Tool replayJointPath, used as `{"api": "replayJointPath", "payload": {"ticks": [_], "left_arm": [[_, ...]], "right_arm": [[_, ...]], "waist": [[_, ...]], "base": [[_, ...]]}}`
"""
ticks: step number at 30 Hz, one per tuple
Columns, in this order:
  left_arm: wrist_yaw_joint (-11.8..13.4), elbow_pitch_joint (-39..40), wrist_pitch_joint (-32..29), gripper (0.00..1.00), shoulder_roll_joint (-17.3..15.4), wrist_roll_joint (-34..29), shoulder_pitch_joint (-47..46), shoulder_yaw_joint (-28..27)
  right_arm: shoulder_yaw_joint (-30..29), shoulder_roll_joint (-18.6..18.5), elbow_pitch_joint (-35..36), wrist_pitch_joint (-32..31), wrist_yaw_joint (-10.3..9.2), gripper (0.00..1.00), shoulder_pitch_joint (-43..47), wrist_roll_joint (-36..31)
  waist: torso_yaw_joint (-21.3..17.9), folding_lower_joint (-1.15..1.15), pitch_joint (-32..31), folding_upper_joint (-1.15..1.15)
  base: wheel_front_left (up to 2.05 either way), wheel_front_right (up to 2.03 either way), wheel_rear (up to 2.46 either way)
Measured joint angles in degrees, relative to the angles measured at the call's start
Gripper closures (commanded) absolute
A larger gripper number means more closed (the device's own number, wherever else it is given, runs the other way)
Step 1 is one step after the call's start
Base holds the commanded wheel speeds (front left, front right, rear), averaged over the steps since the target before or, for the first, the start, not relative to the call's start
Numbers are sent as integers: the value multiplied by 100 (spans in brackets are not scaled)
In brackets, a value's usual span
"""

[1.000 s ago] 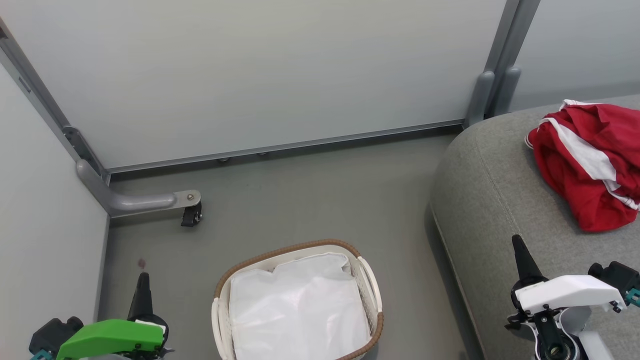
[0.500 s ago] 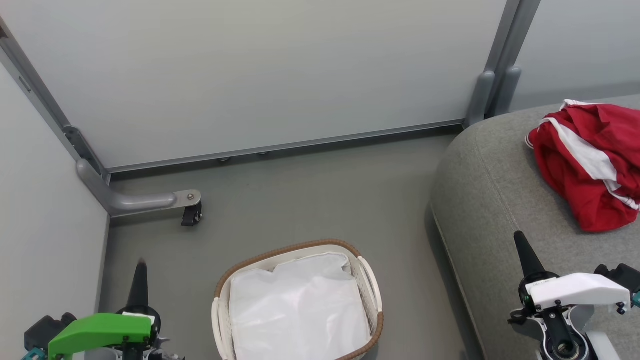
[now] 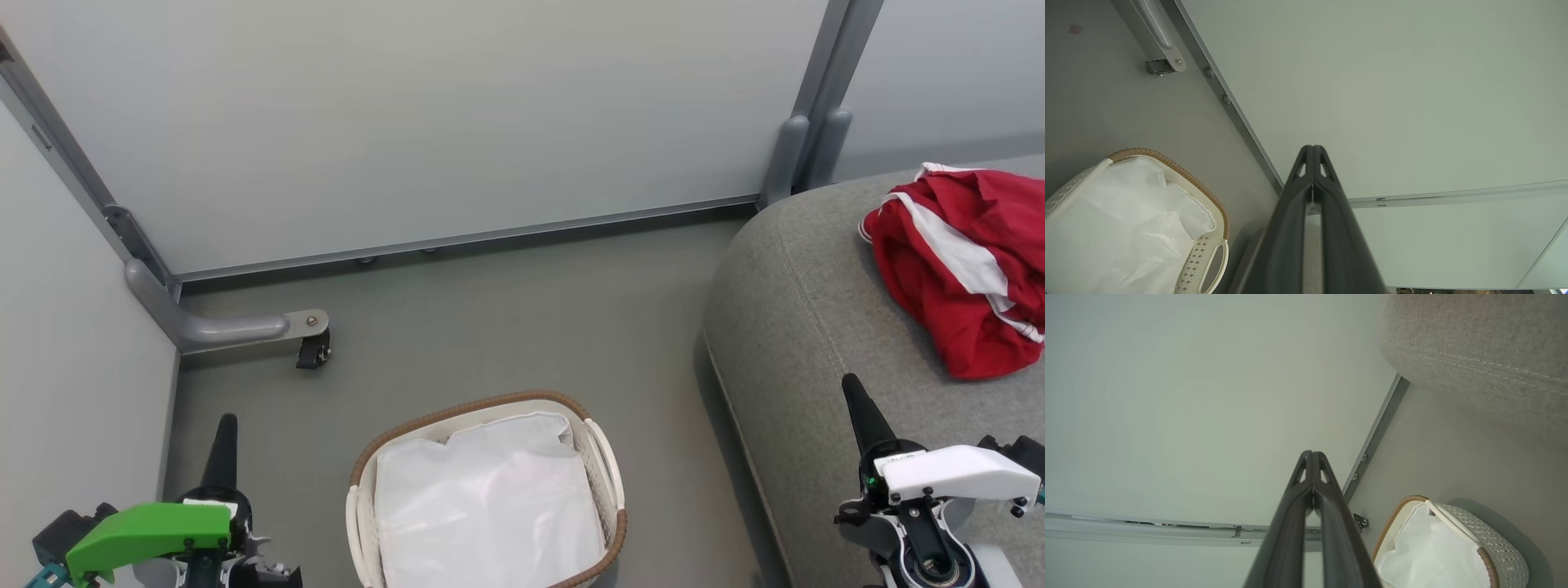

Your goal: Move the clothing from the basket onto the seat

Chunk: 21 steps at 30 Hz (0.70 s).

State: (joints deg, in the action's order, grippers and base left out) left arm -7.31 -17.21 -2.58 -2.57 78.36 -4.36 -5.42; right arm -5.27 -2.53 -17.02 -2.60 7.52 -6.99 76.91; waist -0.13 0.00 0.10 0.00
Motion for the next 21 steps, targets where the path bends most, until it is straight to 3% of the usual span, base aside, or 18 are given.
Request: {"api": "replayJointPath", "payload": {"ticks": [21], "left_arm": [[0,199,-249,100,-5,846,-106,-59]], "right_arm": [[-77,-10,182,-244,-1,100,25,943]], "waist": [[7,0,4,0]], "base": [[0,0,0]]}}
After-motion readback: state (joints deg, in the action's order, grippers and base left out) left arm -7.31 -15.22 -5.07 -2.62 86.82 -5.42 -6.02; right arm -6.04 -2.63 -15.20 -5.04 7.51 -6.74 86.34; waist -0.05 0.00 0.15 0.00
